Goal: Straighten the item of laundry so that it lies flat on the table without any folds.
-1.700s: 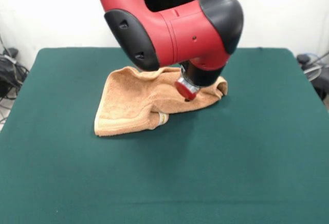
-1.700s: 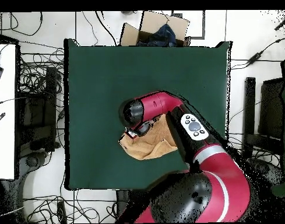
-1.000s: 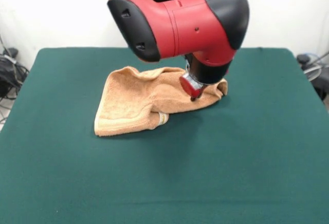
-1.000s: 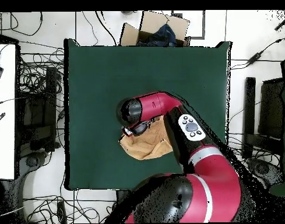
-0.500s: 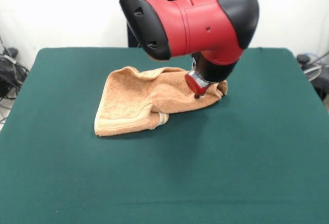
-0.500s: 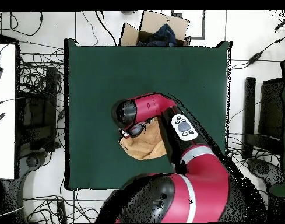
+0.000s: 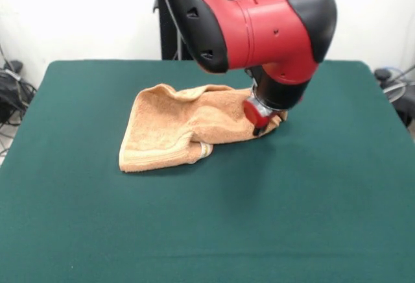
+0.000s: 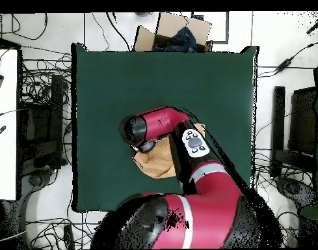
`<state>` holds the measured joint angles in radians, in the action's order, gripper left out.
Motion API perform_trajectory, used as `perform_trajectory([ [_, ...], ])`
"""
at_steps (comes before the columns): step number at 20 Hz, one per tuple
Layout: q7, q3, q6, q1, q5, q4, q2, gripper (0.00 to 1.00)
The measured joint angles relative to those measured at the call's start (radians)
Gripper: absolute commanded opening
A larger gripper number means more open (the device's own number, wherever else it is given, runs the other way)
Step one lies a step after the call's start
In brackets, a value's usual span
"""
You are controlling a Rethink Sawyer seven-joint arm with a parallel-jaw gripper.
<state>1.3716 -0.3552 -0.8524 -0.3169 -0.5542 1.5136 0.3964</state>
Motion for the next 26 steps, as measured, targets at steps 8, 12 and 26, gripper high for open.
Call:
perform_trajectory([
  [8,0.133,0.071,0.159,0.067,0.071,0.000,-0.007,0.00],
  [12,0.180,0.091,0.205,0.088,0.095,0.000,-0.009,0.00],
  [26,0.252,0.159,0.310,0.133,0.188,0.020,-0.009,0.00],
])
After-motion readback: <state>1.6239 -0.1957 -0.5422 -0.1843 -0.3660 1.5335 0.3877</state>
